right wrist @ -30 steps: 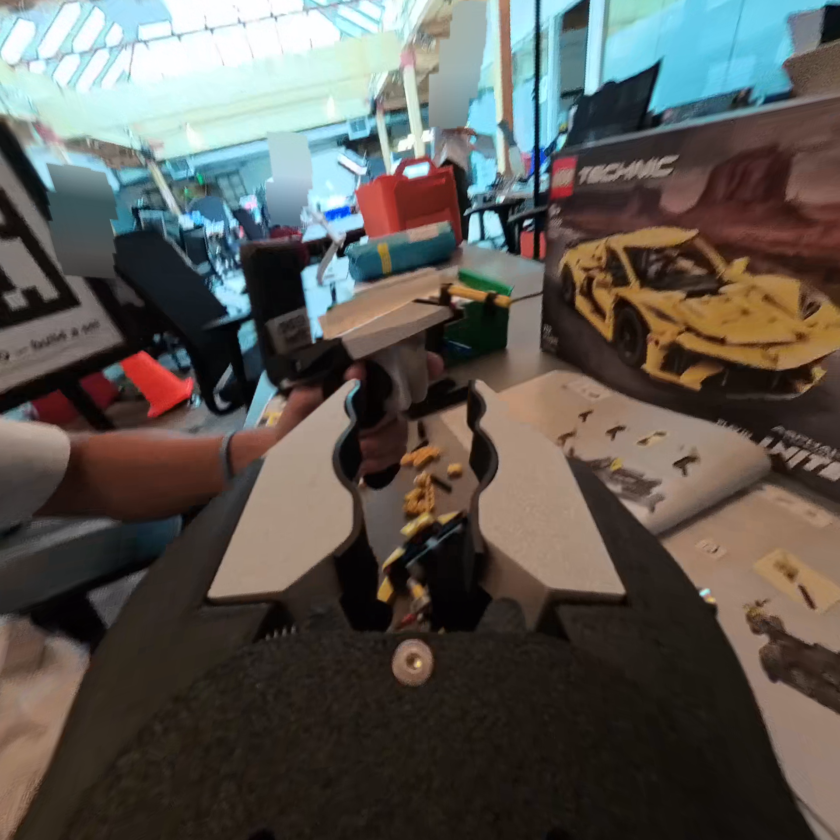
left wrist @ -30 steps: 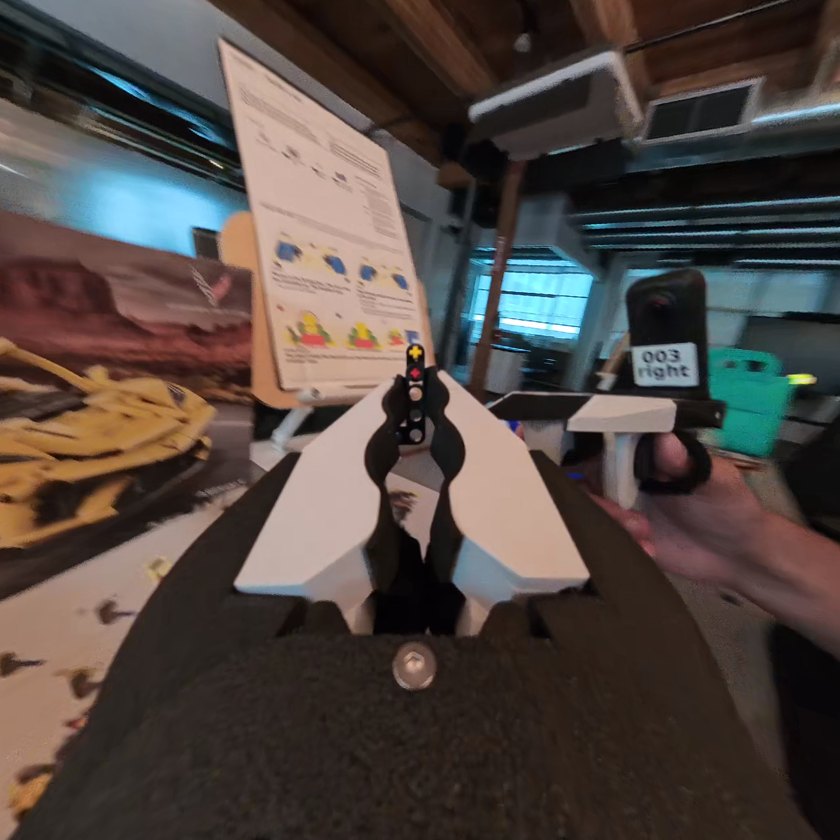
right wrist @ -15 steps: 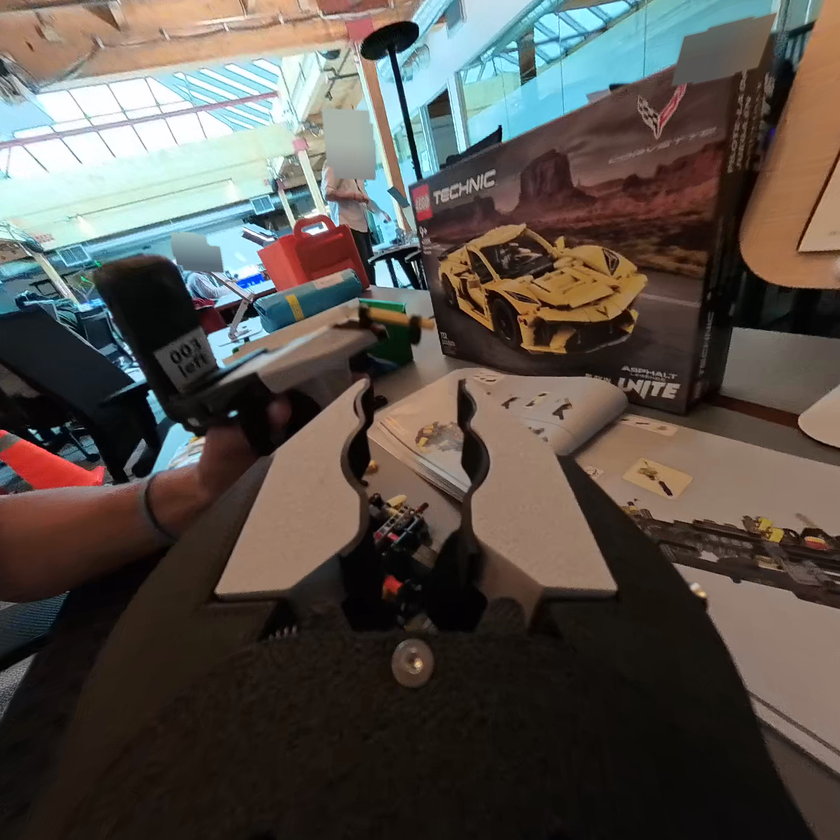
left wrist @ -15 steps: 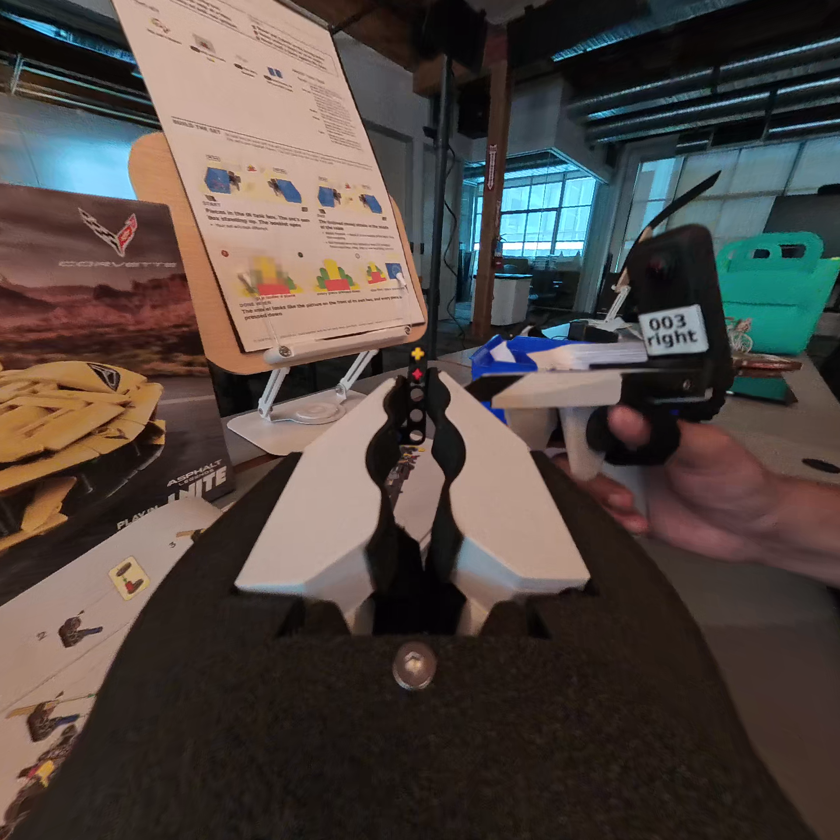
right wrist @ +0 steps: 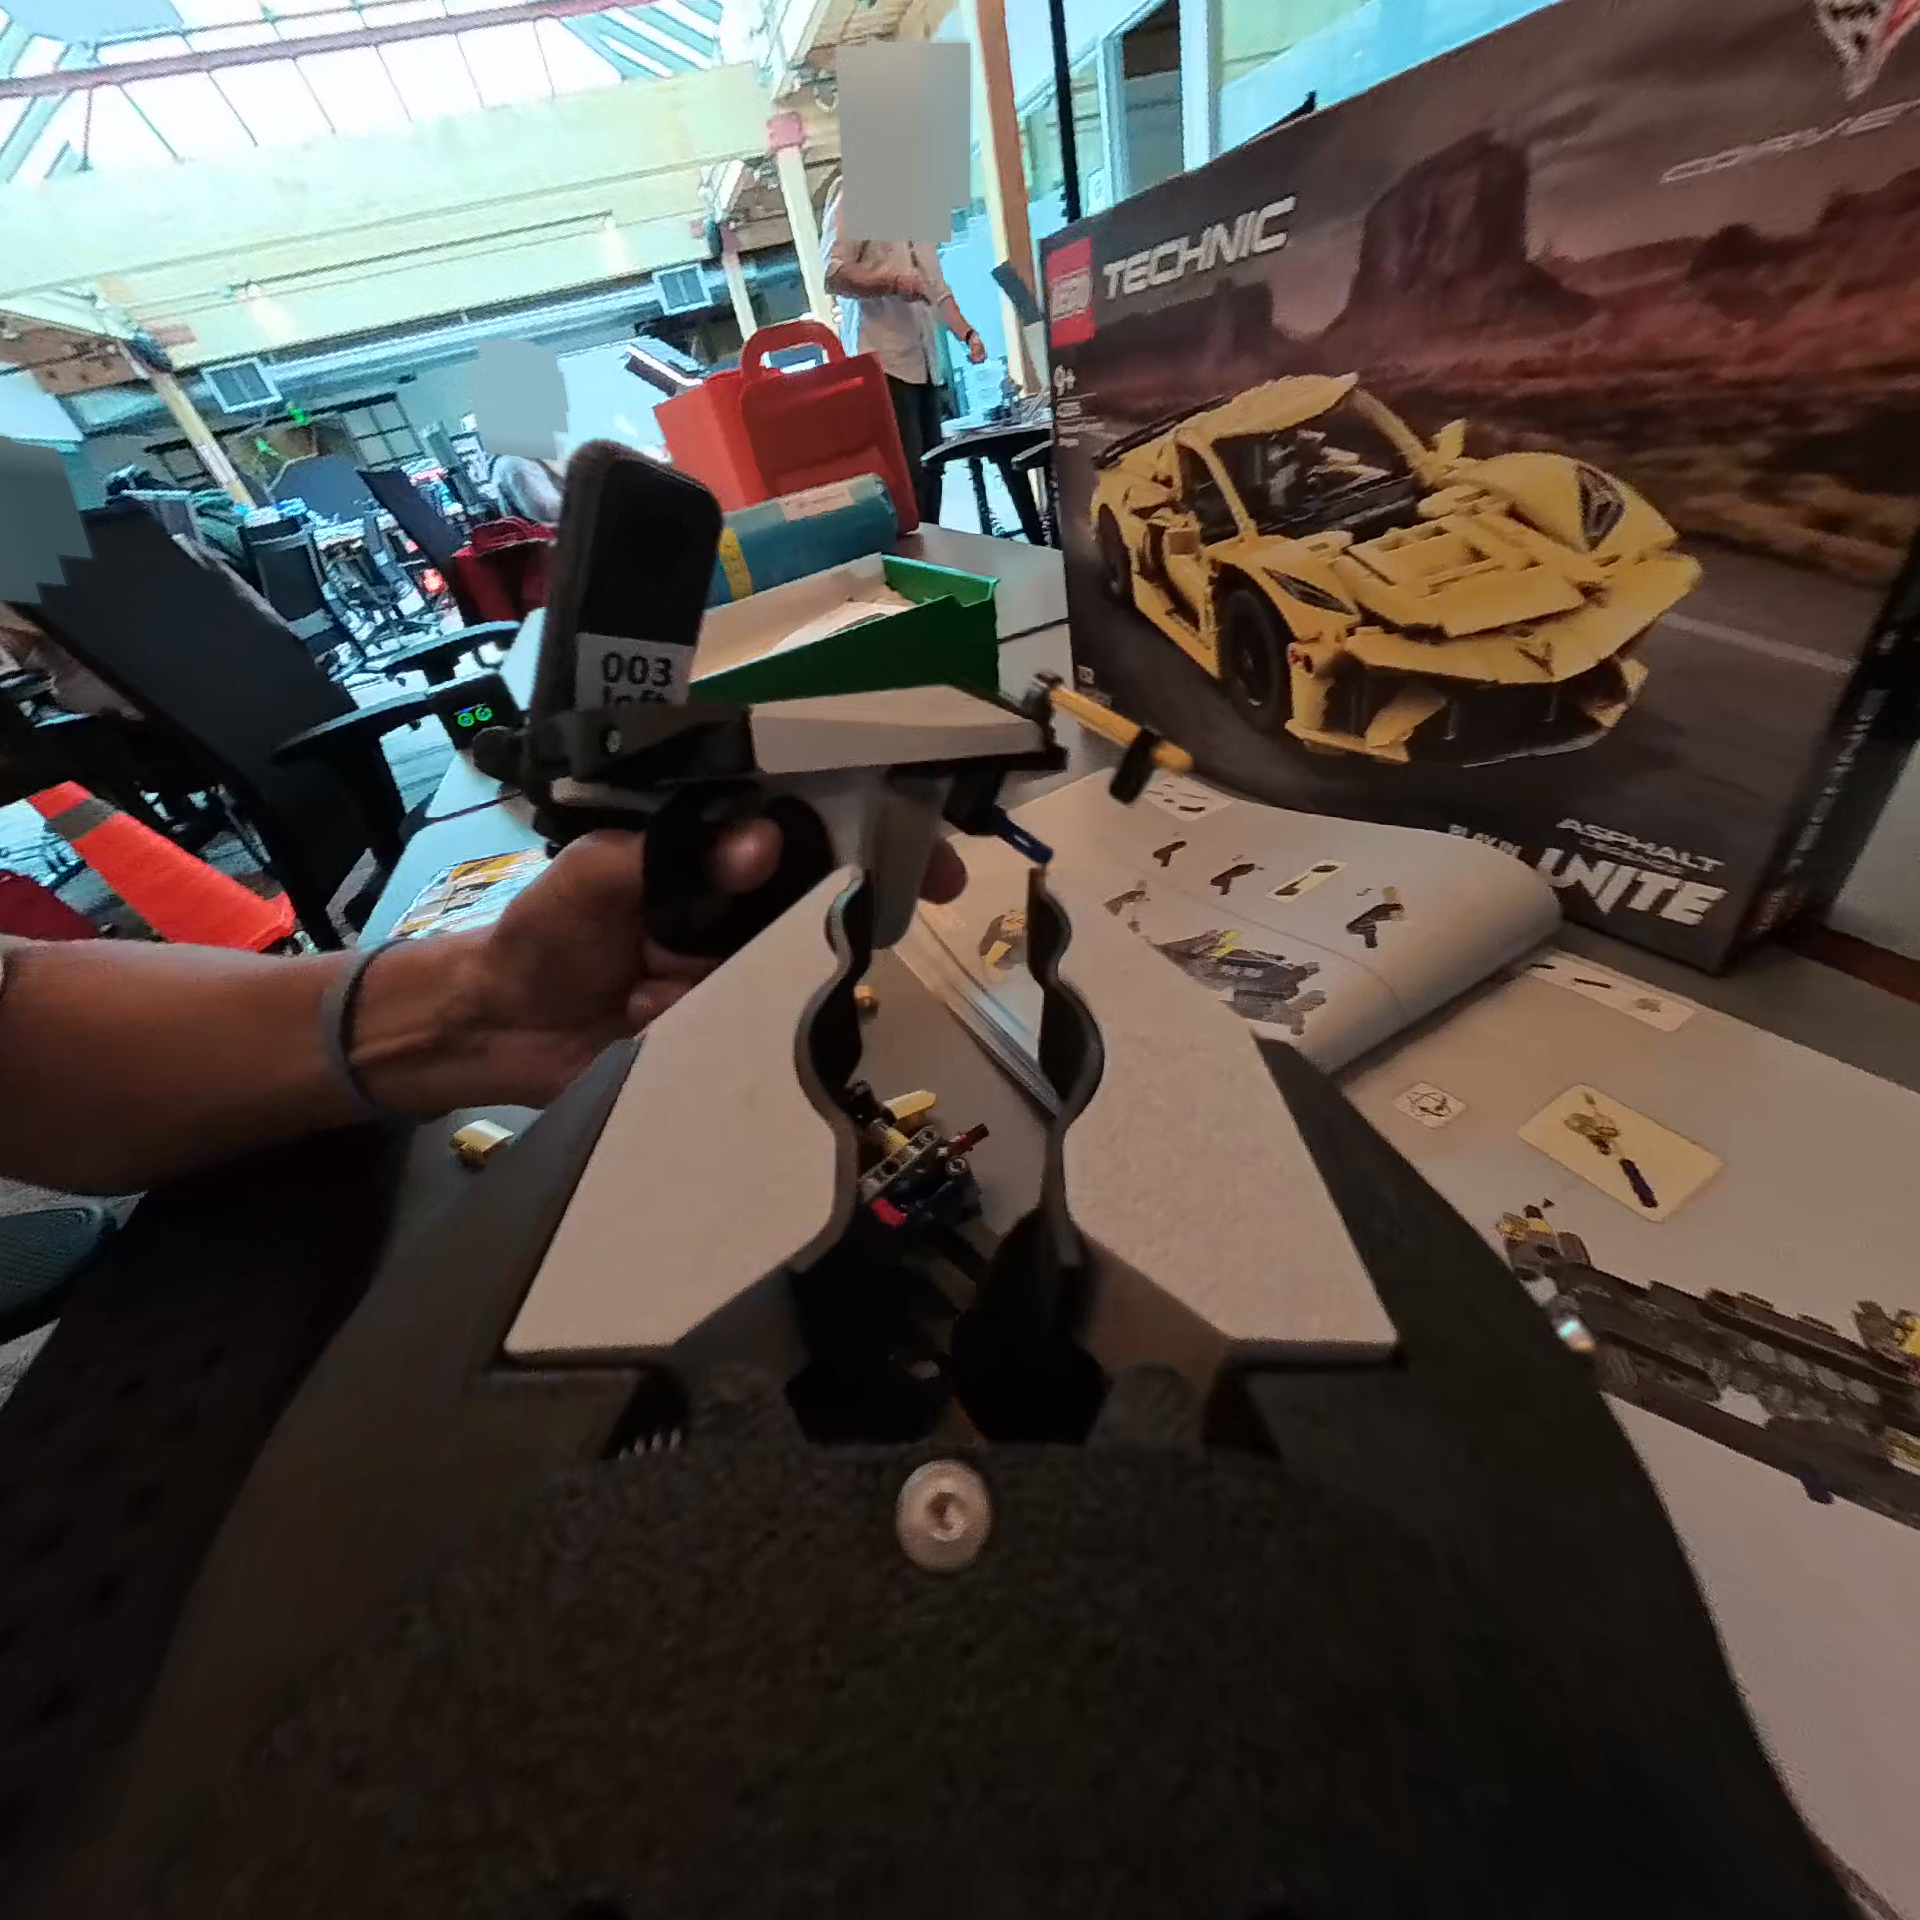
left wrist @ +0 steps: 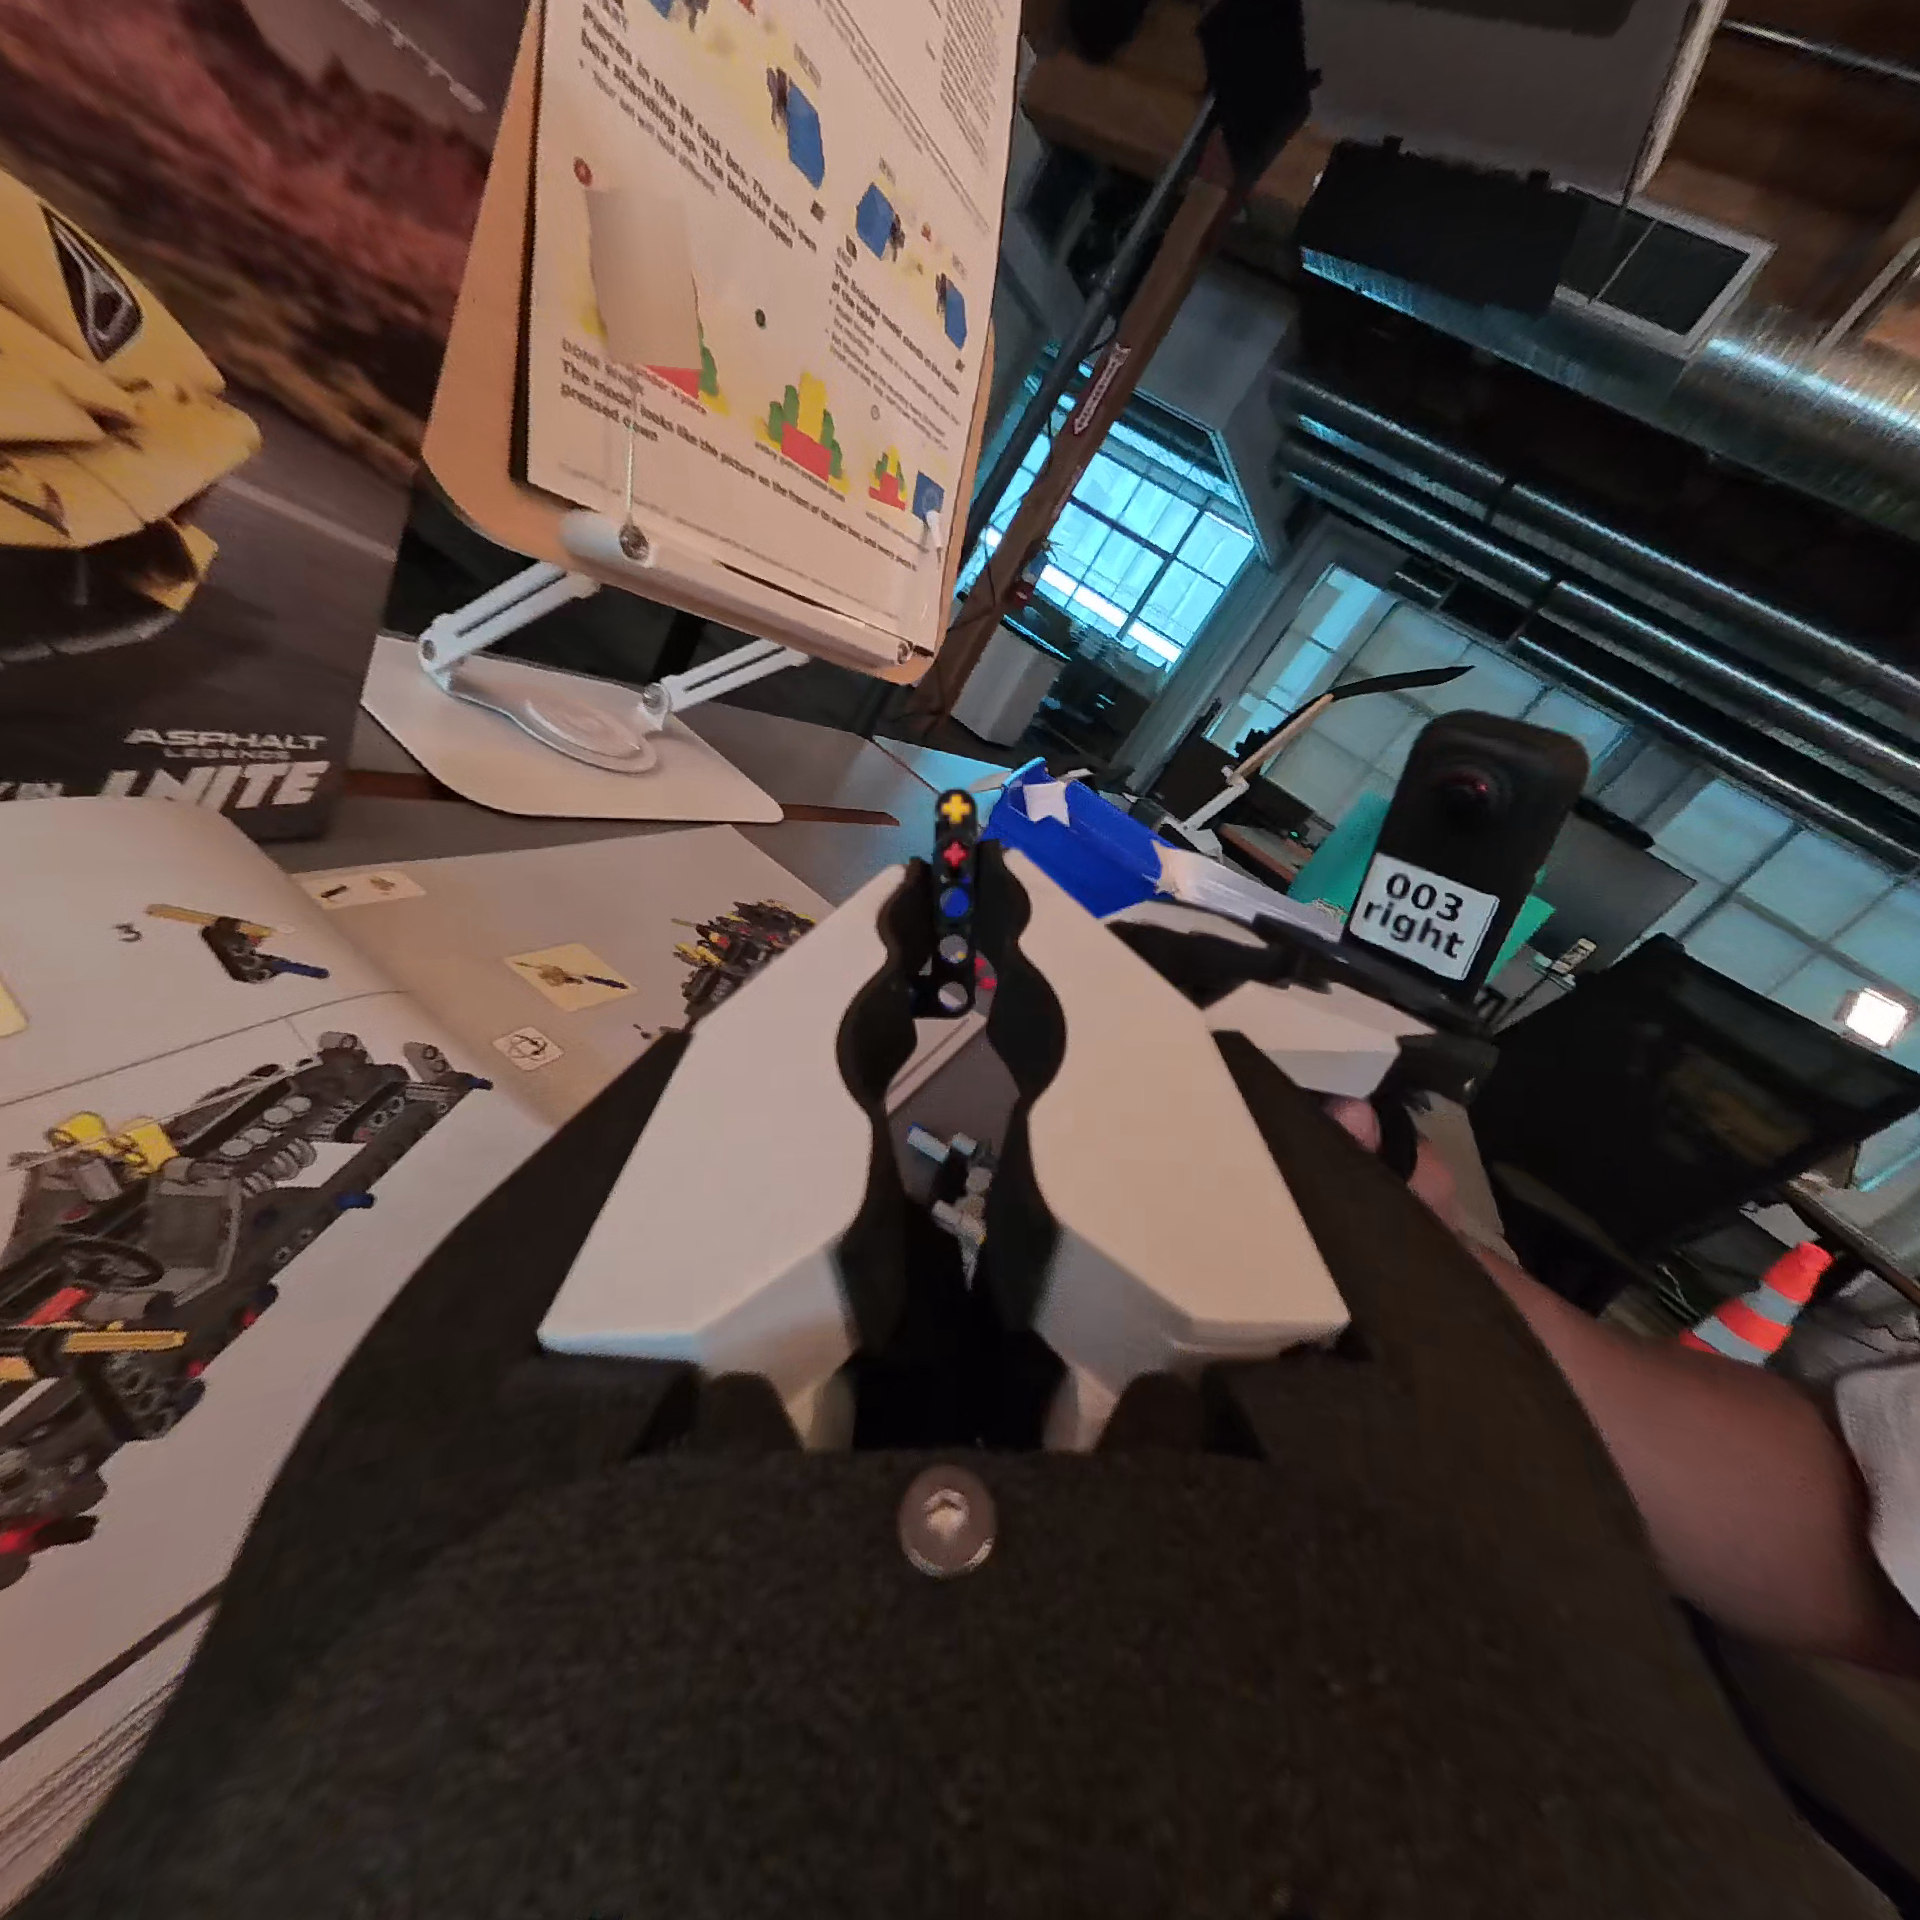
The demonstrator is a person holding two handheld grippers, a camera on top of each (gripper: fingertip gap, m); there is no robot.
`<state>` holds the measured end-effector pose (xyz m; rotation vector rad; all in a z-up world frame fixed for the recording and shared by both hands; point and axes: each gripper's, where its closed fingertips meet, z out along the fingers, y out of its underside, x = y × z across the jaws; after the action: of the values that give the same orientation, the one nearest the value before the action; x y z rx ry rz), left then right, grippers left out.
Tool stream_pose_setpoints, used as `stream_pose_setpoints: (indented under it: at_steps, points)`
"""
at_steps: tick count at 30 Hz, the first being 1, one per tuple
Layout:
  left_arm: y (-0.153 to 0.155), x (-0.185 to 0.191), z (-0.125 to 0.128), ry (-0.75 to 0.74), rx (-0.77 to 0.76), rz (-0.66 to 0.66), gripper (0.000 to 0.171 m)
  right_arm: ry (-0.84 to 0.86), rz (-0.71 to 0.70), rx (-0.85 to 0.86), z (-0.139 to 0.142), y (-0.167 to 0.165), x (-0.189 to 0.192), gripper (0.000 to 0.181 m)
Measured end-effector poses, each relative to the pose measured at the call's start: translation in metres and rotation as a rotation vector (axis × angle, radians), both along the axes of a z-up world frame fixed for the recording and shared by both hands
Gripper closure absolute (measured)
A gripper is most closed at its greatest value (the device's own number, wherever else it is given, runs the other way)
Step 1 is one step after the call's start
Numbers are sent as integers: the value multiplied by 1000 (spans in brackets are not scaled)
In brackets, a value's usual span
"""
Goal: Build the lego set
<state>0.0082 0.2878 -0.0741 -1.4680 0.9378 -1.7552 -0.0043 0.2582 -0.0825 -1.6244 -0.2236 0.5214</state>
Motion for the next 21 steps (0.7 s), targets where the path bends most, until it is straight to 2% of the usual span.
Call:
stream_pose_setpoints:
  at_steps: [5,10,14,15,16,19,21]
  points:
    - [-22,-2,5,-34,11,-108,167,-66,39,27,7,-7,-7,154]
    - [-36,-4,13,-60,40,-156,167,-183,43,78,9,-10,-9,151]
    - [-39,-13,25,-142,3,-214,167,-367,-22,259,18,-3,-4,153]
    - [-40,-16,29,-169,-11,-240,167,-323,-52,290,28,1,0,154]
    - [-39,-19,33,-196,-22,-254,167,-249,-20,314,40,3,-3,154]
    - [-32,-27,39,-247,-69,-276,167,11,216,201,50,3,-22,144]
    - [-30,-30,44,-288,-126,-298,168,132,297,103,47,-5,-23,151]
